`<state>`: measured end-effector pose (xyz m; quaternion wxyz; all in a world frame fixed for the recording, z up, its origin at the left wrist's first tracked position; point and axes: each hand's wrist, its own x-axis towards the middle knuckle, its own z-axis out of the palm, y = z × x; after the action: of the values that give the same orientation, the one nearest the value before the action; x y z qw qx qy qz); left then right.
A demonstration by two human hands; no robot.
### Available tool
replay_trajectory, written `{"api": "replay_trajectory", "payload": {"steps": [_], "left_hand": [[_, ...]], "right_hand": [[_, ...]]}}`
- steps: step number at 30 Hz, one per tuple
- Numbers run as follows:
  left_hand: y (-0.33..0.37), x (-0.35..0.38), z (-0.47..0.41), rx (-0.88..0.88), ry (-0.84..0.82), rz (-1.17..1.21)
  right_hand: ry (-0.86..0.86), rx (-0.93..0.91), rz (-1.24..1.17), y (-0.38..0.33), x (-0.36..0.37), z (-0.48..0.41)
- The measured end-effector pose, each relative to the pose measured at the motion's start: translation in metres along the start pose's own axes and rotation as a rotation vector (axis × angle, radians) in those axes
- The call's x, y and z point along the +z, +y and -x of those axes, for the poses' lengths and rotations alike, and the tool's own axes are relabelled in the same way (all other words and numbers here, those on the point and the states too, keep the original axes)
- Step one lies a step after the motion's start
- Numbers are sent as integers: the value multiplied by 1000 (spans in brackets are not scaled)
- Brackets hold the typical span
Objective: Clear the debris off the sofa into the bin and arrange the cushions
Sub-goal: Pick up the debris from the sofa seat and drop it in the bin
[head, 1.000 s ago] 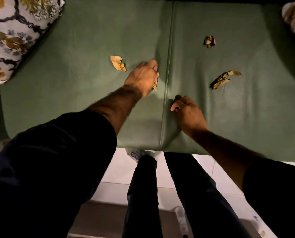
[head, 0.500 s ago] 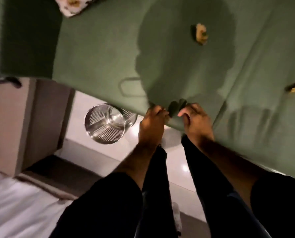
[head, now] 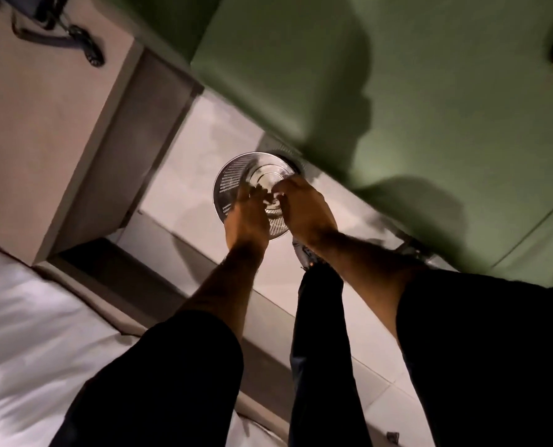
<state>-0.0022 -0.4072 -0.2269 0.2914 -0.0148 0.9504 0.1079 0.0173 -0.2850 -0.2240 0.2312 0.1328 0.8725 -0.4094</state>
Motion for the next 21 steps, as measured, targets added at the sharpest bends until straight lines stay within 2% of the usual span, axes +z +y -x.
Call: {"api": "replay_trajectory", "payload": {"steps": [6,8,11,13,16,18,21], "left_hand": [[-10,2,-3,-135,46,114],[-6,-2,1,-123,28,94],[7,-1,3,-72,45,31],[30,-4,3,20,113,91],[81,-8,6,298,192,146],[127,-8,8,472,214,195],[202,-6,9,642,208,271]], "right_hand": [[-116,132,-8,7,13,-9],[-151,145,2,16,4,-1],[-89,94,-18,28,-18,17],[-19,55,-31,36,-41,29],[110,16,-86,52,-82,51],[276,37,-88,75,-118,73],[540,121,-55,127,-180,105]]}}
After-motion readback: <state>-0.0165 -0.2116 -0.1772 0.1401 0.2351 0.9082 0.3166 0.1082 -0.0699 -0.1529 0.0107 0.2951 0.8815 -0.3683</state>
